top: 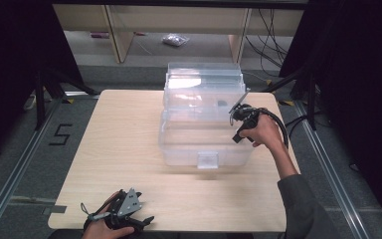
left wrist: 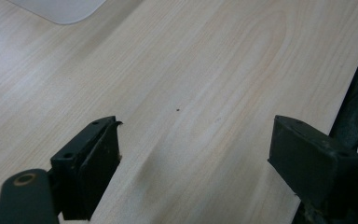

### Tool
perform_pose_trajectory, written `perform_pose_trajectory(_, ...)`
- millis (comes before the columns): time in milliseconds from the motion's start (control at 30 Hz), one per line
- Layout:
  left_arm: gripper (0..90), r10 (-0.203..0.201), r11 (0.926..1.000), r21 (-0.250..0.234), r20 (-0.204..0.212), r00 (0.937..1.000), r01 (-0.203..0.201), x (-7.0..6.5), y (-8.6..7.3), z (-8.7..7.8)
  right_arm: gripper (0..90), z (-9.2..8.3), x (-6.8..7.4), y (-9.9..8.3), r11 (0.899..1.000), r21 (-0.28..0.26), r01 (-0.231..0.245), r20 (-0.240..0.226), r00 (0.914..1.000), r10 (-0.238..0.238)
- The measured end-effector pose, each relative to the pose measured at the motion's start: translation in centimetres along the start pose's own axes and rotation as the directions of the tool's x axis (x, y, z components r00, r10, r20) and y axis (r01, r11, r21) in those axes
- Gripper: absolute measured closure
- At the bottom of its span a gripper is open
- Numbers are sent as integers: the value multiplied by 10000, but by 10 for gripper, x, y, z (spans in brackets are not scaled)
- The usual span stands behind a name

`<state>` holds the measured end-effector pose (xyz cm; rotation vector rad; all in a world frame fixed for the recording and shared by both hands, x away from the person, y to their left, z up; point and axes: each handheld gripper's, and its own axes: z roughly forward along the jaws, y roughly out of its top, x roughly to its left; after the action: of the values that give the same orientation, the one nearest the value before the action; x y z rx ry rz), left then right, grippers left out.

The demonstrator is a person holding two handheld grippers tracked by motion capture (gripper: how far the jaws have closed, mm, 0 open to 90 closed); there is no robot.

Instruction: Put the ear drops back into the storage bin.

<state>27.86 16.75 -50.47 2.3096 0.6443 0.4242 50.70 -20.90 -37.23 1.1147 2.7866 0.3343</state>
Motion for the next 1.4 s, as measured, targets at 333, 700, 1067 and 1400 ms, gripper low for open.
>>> perform_pose_trajectory(333, 157, 4, 10000, -8, -13, 10000, -4, 0, 0, 0, 601, 19, -7, 6, 9992, 369, -160, -48, 9999, 162)
perform_pose_trajectory(700, 157, 22, 10000, -11, -23, 10000, -22, 0, 0, 0, 601, 40, -9, 10, 9932, 911, -726, -275, 9968, 754)
perform_pose_trajectory(1067, 157, 37, 10000, -4, -27, 10000, -37, 0, 0, 0, 601, 54, -11, 13, 9921, 1051, -682, -212, 9973, 708)
perform_pose_trajectory(1400, 157, 44, 10000, 7, -29, 10000, -44, 1, 0, -1, 601, 63, -10, 17, 9828, 1536, -1024, -152, 9943, 1060)
